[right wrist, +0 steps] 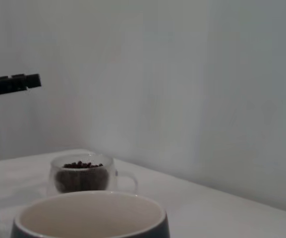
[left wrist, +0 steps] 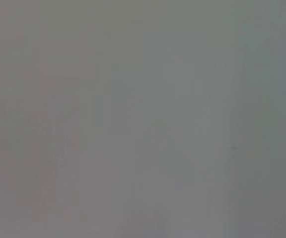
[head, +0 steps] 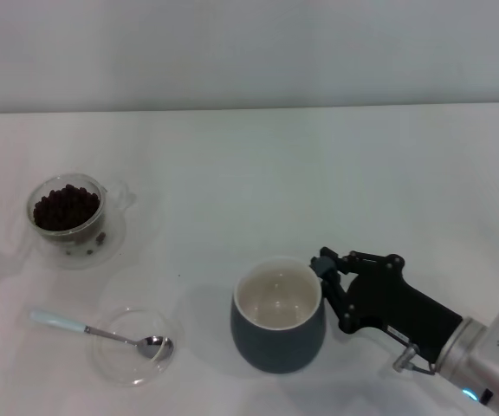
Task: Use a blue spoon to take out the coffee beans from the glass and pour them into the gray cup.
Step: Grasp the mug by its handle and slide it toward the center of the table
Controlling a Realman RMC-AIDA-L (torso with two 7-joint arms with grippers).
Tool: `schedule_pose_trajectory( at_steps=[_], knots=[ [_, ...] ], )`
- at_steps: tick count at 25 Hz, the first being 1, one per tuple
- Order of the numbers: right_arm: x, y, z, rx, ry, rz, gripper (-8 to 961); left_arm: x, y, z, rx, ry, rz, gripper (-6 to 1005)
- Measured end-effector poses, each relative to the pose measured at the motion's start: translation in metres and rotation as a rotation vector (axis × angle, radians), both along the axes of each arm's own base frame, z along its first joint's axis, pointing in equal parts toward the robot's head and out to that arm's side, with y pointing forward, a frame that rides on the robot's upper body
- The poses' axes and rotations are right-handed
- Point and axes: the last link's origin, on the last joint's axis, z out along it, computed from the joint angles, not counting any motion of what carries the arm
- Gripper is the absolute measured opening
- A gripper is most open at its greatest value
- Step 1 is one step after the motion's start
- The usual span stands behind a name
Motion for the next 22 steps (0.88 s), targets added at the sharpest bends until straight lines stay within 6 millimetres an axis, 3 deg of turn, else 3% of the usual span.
schedule_pose_trajectory(
  at_steps=[22],
  knots=[
    [-0.023, 0.011, -0.019, -0.095, -0.047, 0.099, 116, 0.001, 0.002, 0.001, 0.004, 0.002, -0.007, 832]
  ],
)
